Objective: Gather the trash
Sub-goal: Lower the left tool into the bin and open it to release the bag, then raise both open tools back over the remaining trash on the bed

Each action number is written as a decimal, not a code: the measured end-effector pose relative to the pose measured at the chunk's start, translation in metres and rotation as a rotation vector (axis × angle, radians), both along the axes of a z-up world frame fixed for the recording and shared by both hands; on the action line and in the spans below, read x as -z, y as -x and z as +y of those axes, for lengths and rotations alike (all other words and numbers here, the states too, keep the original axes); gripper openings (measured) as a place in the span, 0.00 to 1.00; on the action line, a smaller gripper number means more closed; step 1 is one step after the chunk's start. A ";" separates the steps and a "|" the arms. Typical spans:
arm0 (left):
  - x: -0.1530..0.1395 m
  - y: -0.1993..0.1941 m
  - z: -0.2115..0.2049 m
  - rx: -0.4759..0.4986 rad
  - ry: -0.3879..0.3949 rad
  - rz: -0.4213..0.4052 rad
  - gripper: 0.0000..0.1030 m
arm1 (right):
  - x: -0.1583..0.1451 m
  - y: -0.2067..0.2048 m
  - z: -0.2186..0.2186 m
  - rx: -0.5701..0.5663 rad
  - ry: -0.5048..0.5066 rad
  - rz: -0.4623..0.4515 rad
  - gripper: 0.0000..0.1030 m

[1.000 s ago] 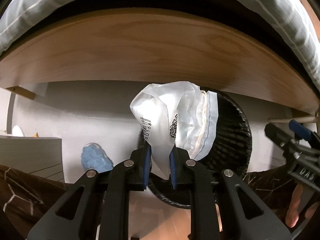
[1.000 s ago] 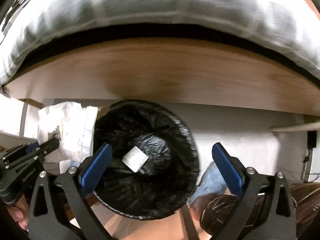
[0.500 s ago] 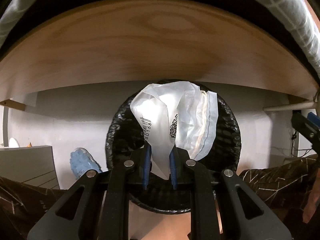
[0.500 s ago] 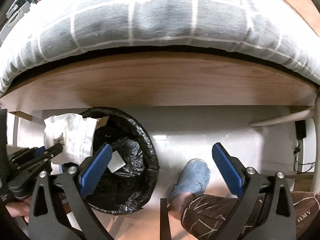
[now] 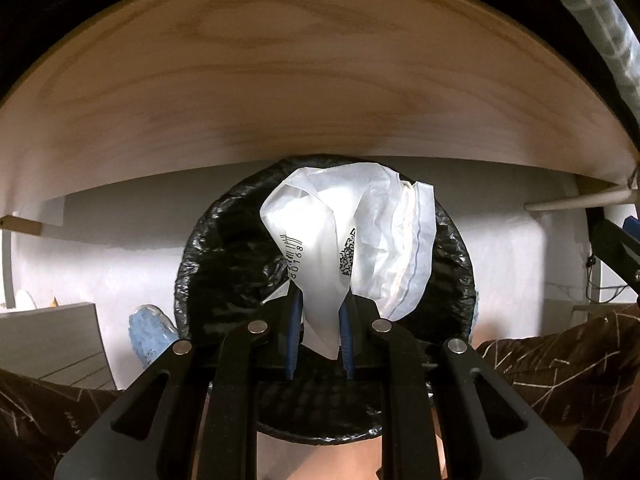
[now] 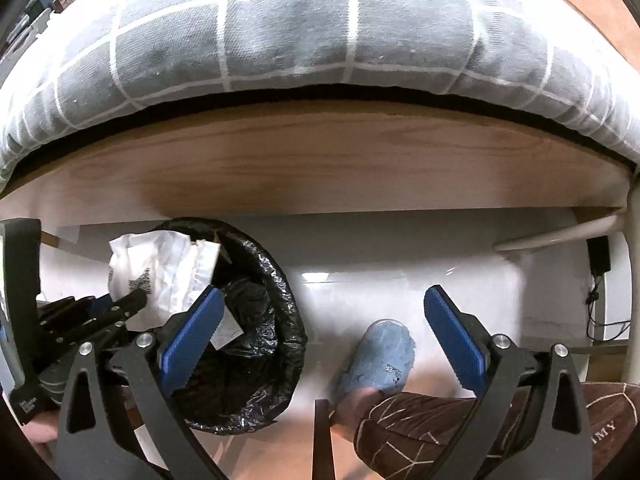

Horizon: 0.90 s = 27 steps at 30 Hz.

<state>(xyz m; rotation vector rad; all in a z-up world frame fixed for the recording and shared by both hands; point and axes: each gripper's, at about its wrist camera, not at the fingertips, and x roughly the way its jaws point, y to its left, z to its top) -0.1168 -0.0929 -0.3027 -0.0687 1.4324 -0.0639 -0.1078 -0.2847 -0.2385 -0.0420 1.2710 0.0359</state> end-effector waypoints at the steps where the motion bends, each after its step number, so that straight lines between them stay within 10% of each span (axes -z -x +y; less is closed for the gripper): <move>1: 0.001 0.000 -0.002 0.008 -0.004 0.004 0.16 | 0.000 0.000 0.001 -0.002 0.001 0.002 0.93; 6: 0.004 0.001 -0.004 0.016 -0.010 0.010 0.21 | 0.005 -0.001 0.005 -0.007 0.000 0.006 0.93; 20: -0.030 0.006 0.022 -0.016 -0.051 -0.123 0.85 | 0.003 -0.005 0.019 -0.028 -0.003 -0.001 0.93; 27: -0.057 0.012 0.035 -0.051 -0.055 -0.183 0.94 | -0.008 -0.005 0.026 -0.054 -0.013 -0.031 0.93</move>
